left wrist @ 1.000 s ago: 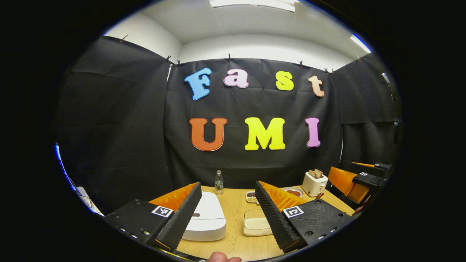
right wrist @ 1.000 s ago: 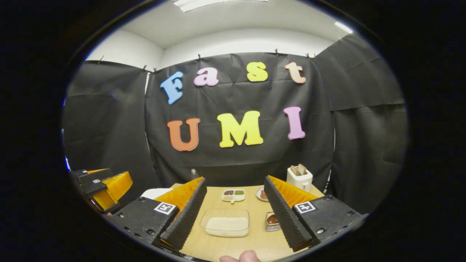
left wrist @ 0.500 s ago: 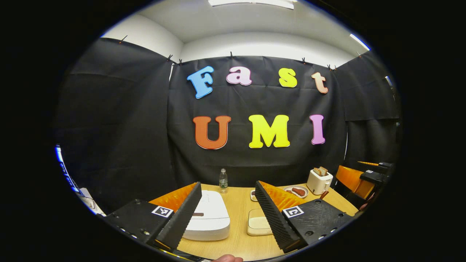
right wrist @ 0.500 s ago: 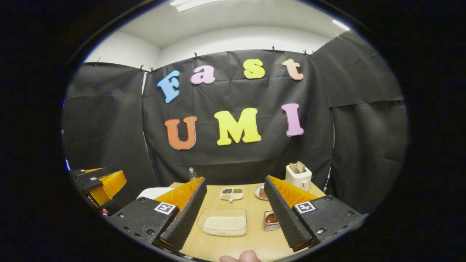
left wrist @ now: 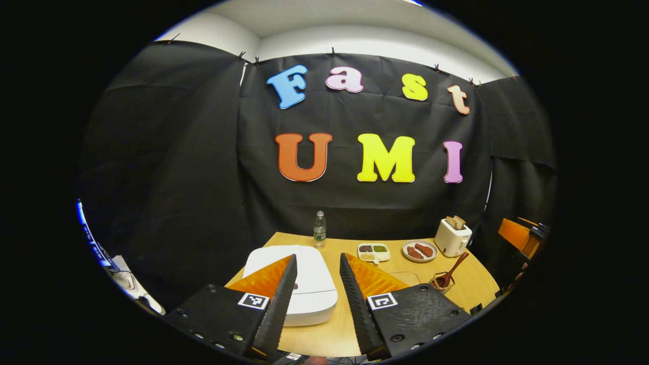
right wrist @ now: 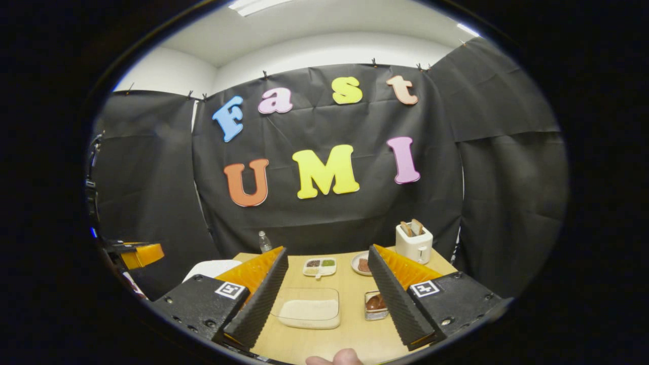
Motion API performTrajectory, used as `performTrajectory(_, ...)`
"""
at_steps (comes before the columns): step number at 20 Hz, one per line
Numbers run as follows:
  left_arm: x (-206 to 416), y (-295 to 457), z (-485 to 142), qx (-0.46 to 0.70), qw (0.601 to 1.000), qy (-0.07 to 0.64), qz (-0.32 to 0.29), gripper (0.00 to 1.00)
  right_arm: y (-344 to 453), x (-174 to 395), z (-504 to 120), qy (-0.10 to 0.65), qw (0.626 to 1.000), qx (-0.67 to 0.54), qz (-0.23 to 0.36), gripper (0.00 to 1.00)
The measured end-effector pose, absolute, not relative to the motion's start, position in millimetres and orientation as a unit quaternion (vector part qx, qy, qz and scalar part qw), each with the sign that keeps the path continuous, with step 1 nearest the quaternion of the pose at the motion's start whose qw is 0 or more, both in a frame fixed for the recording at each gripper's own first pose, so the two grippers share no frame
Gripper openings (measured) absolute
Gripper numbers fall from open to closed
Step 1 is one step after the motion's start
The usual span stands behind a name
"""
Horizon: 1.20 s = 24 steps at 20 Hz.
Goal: Close the left gripper, press the button to open the rice cooker; take a wooden spoon from the chopstick holder with the right hand, scoop a spoonful of rice and pour it into the rice cooker, then put the wooden spoon back into the chopstick holder.
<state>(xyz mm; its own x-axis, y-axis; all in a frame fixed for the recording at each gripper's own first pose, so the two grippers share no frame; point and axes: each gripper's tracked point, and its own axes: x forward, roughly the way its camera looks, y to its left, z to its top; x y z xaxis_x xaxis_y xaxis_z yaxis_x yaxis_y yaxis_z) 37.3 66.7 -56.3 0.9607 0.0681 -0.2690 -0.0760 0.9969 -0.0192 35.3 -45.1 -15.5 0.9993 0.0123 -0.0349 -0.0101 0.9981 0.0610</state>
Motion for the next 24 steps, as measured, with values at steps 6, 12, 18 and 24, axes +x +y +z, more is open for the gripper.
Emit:
performTrajectory(6,66.7,100.8,-95.8,-0.050,0.972,0.227,0.039,0.21,-61.2,42.2,-19.8,0.023,0.999,0.032,-0.007,1.00)
performTrajectory(12,82.7,119.3,-135.1,-0.111,0.943,0.313,0.026,0.00,-82.2,48.4,-23.7,0.030,0.999,0.029,-0.032,1.00)
performTrajectory(18,122.5,131.0,-196.6,-0.148,0.912,0.383,0.012,0.00,-95.5,50.8,-34.3,0.045,0.997,0.025,-0.051,1.00)
performTrajectory(24,127.0,130.1,-241.3,-0.163,0.894,0.417,0.017,0.00,-97.7,50.2,-45.7,0.068,0.996,0.019,-0.054,1.00)
